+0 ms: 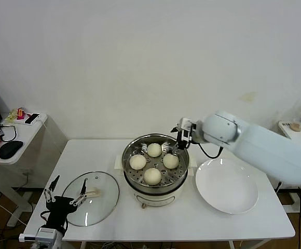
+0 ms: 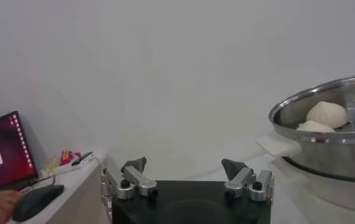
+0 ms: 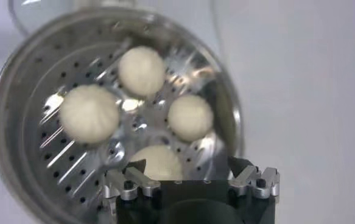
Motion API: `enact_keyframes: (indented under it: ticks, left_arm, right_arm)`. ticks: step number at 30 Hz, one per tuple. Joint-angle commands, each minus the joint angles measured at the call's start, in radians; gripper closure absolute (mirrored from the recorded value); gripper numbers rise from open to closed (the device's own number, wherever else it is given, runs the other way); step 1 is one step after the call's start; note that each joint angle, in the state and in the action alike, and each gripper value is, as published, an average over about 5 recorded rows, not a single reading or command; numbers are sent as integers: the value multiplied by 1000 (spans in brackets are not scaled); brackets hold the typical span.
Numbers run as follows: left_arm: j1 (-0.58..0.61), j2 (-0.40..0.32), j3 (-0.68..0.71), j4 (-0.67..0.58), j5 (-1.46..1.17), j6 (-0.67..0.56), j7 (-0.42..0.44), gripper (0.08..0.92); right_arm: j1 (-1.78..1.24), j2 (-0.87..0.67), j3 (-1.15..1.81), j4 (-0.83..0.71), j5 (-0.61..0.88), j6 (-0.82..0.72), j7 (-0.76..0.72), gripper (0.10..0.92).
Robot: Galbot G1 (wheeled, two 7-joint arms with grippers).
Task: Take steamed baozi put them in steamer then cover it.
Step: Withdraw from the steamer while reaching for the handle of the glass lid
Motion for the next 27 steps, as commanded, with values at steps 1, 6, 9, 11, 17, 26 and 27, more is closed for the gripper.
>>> enact_keyframes:
  ticks: [1,6,9,11,17,26,27]
  left_arm:
    - [-1,-2,12,10,-5,-12,-2,177]
    - [-2,-9,26,37,3,-29,-4,177]
    - [-8,-12,40,73,36,-39,-8,177]
    - [-15,-9,47,101,85,-49,-11,177]
    - [-31,38,27,185,439,-103,-28,177]
    - [35,135,-56,280,1058,-216,-98,177]
    - [39,134,-59,289,1099,-218,-103,177]
  right_arm:
    - [-796,-41,797,159,-107,439,450,203]
    - [-1159,127,1205,173,-186,667,410,203]
    - [-1309,275,1407,177,-246,750,356,203]
    - [-1393,380,1521,188,-265,771,322,203]
    - [-1582,567,1680,253,-233,711,279,203]
    - [-1721,630,1762,297,-244,684,278,203]
    - [-1728,637,1768,299,-250,683,281,203]
